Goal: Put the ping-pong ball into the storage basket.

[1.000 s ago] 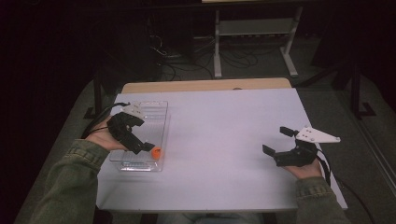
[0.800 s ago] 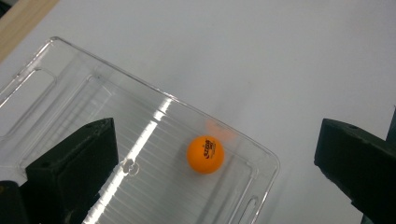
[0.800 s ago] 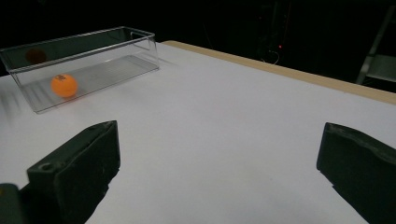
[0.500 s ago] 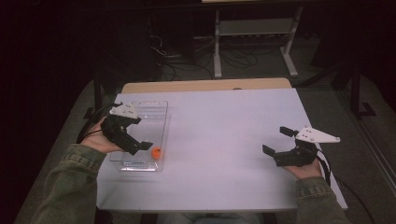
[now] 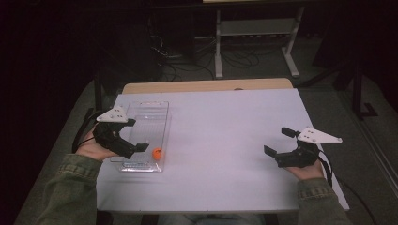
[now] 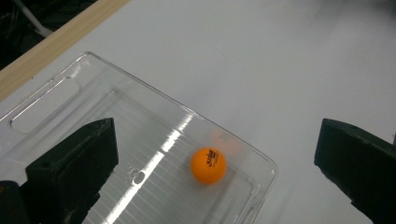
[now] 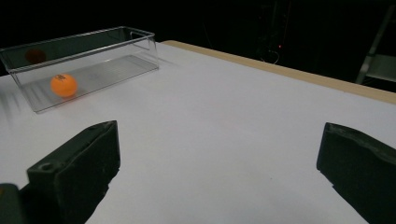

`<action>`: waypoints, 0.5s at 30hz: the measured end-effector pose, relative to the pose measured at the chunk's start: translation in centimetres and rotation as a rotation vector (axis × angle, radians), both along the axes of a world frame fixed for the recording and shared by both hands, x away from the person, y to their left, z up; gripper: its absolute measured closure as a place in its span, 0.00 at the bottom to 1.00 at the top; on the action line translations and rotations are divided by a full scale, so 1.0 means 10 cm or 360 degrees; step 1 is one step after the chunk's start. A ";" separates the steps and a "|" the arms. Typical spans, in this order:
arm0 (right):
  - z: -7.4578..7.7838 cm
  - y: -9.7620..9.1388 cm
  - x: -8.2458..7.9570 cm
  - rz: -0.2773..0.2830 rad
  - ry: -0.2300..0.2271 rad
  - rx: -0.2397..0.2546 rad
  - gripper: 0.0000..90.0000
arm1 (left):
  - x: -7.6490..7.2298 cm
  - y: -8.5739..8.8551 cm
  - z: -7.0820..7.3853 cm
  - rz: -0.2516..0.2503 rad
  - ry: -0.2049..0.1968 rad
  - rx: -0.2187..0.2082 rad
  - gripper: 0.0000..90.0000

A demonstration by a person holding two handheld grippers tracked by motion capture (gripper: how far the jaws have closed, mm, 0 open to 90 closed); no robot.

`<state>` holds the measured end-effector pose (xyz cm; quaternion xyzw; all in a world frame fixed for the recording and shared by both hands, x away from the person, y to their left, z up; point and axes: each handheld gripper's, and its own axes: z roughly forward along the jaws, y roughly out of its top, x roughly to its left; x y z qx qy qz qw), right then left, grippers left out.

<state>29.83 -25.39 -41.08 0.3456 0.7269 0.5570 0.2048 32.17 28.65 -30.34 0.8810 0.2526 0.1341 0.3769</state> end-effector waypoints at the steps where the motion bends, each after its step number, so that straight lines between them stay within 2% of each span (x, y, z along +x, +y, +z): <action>1: 0.00 0.00 0.00 0.0000 0.0002 0.0000 0.00 | -0.01 0.01 -0.01 0.0008 -0.0004 -0.0009 0.00; 5: 0.00 0.00 0.00 -0.0001 0.0002 -0.0002 0.00 | -0.05 0.05 -0.03 0.0024 -0.0022 -0.0028 0.00; 15: 0.00 0.00 0.00 0.0001 -0.0004 0.0003 0.00 | -0.13 0.17 -0.11 0.0099 -0.0085 -0.0134 0.00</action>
